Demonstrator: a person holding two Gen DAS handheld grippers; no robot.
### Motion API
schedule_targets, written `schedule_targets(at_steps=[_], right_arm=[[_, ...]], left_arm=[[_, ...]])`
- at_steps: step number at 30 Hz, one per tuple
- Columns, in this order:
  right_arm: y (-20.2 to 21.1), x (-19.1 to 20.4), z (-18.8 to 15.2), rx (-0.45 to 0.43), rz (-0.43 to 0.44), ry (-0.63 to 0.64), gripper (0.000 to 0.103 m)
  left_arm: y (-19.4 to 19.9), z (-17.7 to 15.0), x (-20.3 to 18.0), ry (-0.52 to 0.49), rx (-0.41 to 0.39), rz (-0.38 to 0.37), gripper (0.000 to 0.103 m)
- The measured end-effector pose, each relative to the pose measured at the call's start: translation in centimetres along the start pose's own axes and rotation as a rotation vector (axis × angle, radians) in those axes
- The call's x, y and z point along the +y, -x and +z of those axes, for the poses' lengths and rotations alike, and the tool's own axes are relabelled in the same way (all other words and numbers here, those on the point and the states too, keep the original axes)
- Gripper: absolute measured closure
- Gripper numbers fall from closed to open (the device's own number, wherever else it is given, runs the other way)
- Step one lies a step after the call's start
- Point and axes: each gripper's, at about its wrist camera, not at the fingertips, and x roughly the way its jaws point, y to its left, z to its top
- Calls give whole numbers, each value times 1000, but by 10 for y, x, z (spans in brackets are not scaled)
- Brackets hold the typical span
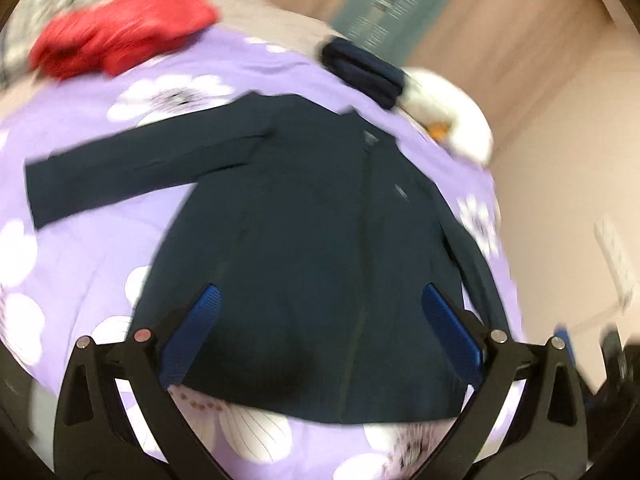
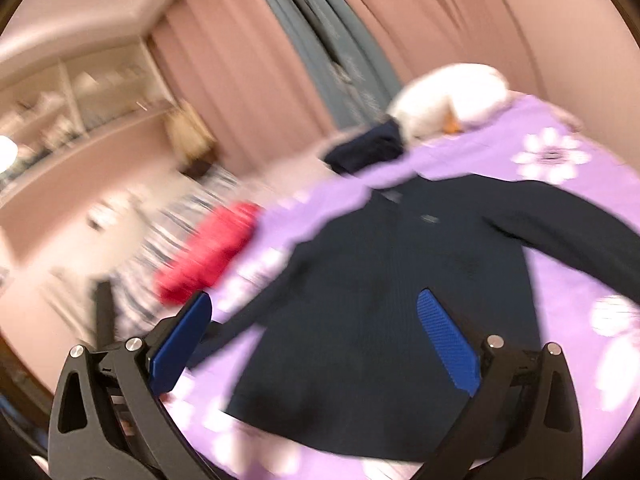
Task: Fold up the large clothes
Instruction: 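Grasp the navy jacket's sleeve cuff nearest the left tool with the left tool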
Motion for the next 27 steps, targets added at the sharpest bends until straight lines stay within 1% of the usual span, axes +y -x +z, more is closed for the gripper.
schedule_targets(at_steps=[2,4,5,6,10,13,16,18,20,21,25,27], right_arm=[[-8,-5,-5,4,49,-20,1],[-25,-6,-12,89,72,-22,1],[-32,-6,-14,125,74,-21,1],[-39,-7,-18,151,75,-22,1],[-51,-2,-22,189,79,-12,1],[-58,6,-22,205,76,15,1],[-66,8,-24,215,59,48,1],[-72,10,-23,226,53,66,1],[-75,10,-24,232,44,79,1],[-77,11,-24,236,38,87,1],[-84,8,-22,240,38,89,1],[-87,6,-22,243,37,91,1]], left_arm=[[-8,8,42,105,-42,17,2],[-16,13,81,218,-63,50,2],[-19,15,100,273,-72,50,2],[-23,15,126,350,-84,52,2],[-33,12,195,550,-124,39,2],[-40,11,230,648,-158,5,2],[-52,12,252,725,-182,-23,2],[-58,17,260,755,-207,-37,2],[-61,27,264,757,-240,-25,2],[-64,33,267,762,-251,-7,2],[-72,52,280,809,-283,41,2],[-70,55,287,827,-294,57,3]])
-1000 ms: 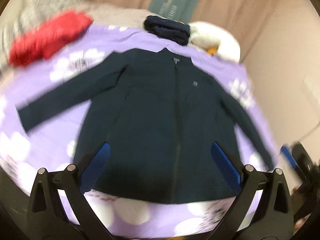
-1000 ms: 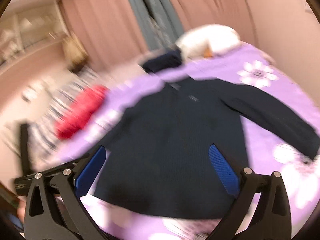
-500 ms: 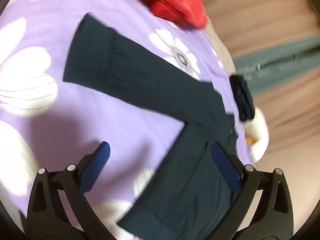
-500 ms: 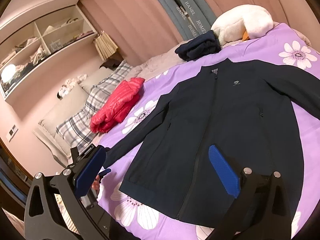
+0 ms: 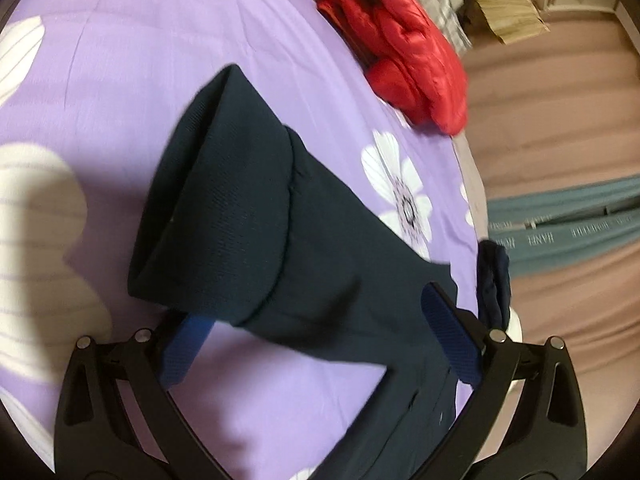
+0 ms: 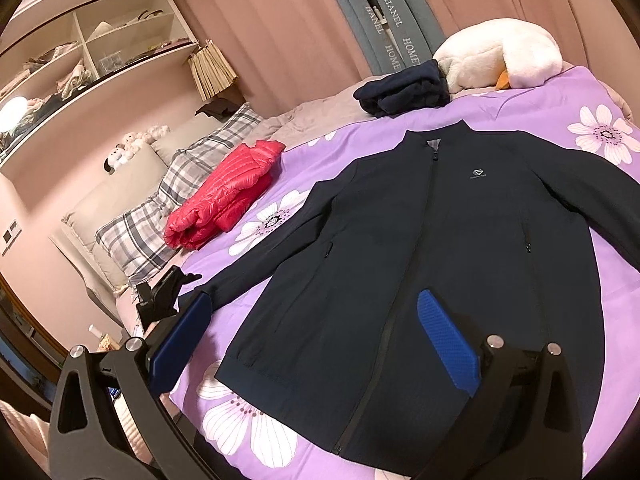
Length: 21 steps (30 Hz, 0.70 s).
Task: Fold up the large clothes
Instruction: 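Grasp the navy jacket's sleeve cuff nearest the left tool with the left tool, then carry the held sleeve across the jacket body with the left tool and release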
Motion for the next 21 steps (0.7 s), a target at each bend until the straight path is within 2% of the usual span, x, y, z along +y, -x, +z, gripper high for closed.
schedule_targets(at_steps=[1,3,5,7,12,15,18,21], right_arm=[[-3,-1,0,6,-1,0,1],[-8,-4,1,18,-3,-5,1],[-12,-6,2,29,4,-14,1],[-16,-7,3,35,7,-19,1],[-17,-8,3,32,-2,-3,1],[-16,-9,1,29,-24,13,1],[-15,-12,-1,29,-50,23,1],[-13,-18,-3,21,-65,14,1]], left_arm=[[0,3,0,9,-10,12,5],[1,8,0,10,-31,62,17],[1,12,2,2,-35,109,54],[-3,17,8,4,-25,140,67],[1,21,-6,-89,-17,181,78],[10,22,-42,-205,-57,186,80],[22,21,-94,-355,-102,173,81],[33,5,-159,-542,-150,146,81]])
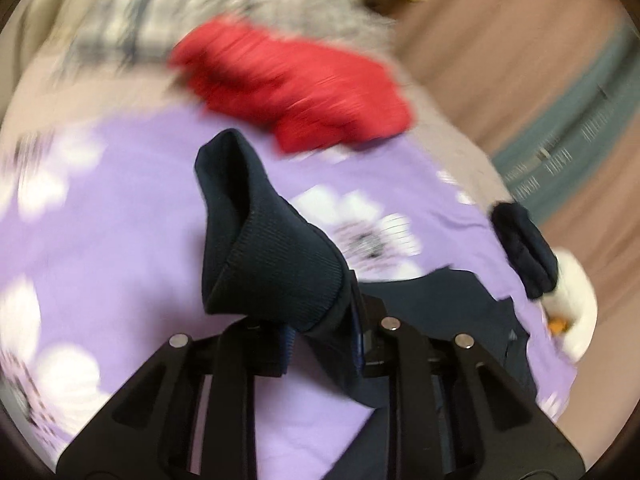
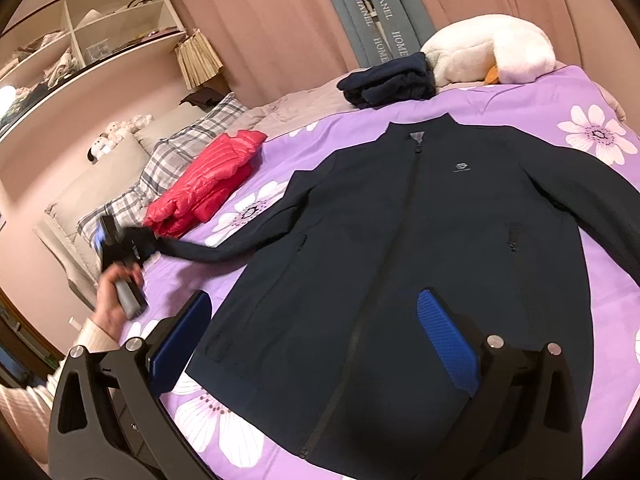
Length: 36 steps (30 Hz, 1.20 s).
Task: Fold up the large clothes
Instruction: 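Carry the held sleeve across the jacket body with the left tool and release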
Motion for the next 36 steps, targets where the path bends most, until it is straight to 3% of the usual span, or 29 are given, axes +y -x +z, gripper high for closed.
schedule_targets(at_steps=[4,8,12,14,16,17,21,23,24,26,32,36], right_arm=[[1,-12,-1,-5,-16,-24,1],[4,-29,-2,-21,-37,-62,1],[11,-46,-3,-38,-76,-97,1],[15,-59,-6,-43,-109,-122,1],[18,-71,-9,-40,-137,-149,1],[19,-79,-11,-35,-155,-166,1],[19,-103,-15,-13,-201,-210,1],[17,-110,-15,-3,-212,-214,1],[14,-115,-14,5,-217,-214,1],[7,-121,-9,15,-215,-210,1],[-43,-138,25,25,-160,-201,1],[-100,-155,61,33,-158,-227,1]], left_arm=[[22,3,-110,-303,-61,-73,82],[34,-34,-228,-601,-68,-192,83],[28,-114,-336,-928,-9,-280,84],[17,-170,-377,-1088,67,-326,83],[-2,-220,-403,-1166,175,-349,72],[-13,-242,-411,-1174,237,-352,55],[-31,-272,-405,-1100,352,-410,37],[-34,-262,-381,-1024,375,-437,23],[-34,-249,-358,-991,383,-446,21],[-42,-224,-319,-867,415,-450,20],[-86,-141,-189,-455,461,-348,21],[-118,-118,-133,-187,512,-394,21]])
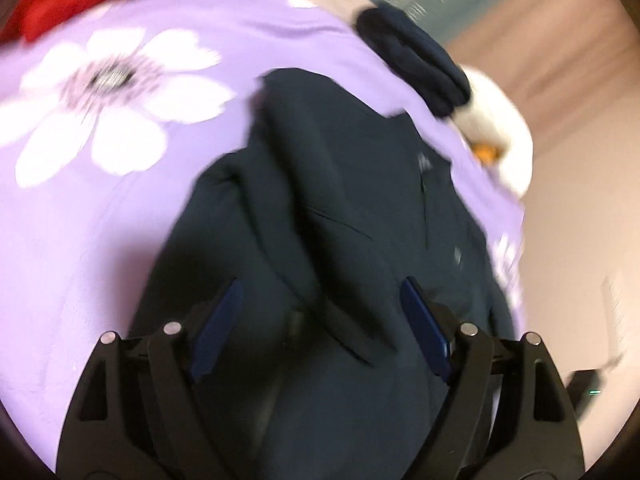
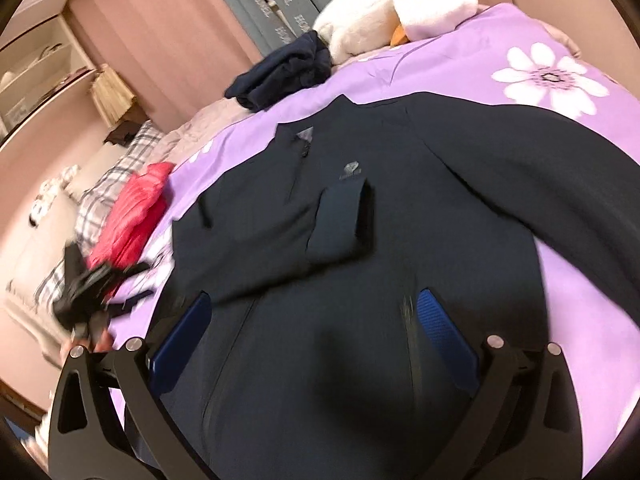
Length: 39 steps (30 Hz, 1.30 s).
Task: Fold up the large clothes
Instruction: 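Carry the held sleeve across the jacket body with the left tool and release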
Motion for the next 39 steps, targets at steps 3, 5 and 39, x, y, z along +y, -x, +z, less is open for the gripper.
schedule_targets(at_steps=[3,5,39], right_arm=[[-36,2,22,24,-63,24,1],[-64,2,35,54,-103,37,1],[-68,7,49,64,-196,230,70]], left_arm=[[-5,9,22,104,-5,-70,21],[-16,16,32,177,-11,-104,21],[-72,53,-64,-356,-57,256,47]])
